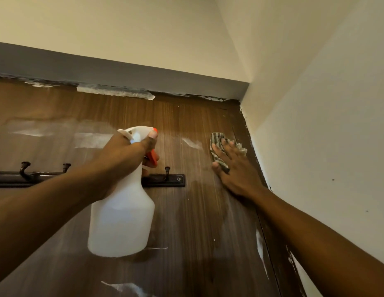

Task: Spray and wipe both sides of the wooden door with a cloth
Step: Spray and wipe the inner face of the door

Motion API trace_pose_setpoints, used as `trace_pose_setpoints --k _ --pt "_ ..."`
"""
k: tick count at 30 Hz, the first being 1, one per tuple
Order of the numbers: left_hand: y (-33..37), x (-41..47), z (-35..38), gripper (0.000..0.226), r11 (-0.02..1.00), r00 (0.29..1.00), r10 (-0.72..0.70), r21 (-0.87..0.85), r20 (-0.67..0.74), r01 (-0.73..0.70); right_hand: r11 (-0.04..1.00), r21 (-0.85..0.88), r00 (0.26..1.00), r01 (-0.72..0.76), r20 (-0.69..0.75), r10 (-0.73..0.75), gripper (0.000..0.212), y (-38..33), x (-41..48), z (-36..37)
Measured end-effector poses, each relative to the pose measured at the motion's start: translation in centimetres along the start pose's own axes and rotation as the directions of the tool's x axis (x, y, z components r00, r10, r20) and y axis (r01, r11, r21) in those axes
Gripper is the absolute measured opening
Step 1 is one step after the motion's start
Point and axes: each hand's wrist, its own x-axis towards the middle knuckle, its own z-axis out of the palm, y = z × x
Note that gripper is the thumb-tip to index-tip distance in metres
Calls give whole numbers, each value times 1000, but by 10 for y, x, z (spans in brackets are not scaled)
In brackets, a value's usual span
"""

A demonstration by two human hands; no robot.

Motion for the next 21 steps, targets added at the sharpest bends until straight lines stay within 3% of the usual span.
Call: trace_pose_setpoints --k 5,12,15,18,21 --pt "-2 -1 -4 35 999 1000 -14 29 -3 14 983 106 988 -149 -21 152 60 -48 53 0" --pt "-3 3 -19 54 999 1000 -8 35 -26 9 987 41 988 156 9 -156 58 -63 6 7" --pt "-7 -1 -28 53 999 999 -22 47 -29 23 999 26 1000 25 -9 -25 58 -36 3 5" --pt "-11 -3 -39 47 997 998 -13 77 -65 18 990 59 991 -130 6 130 60 -53 36 1" --pt "-11 -2 -49 49 994 996 -5 107 -93 15 993 67 995 -100 -5 101 61 -99 66 2"
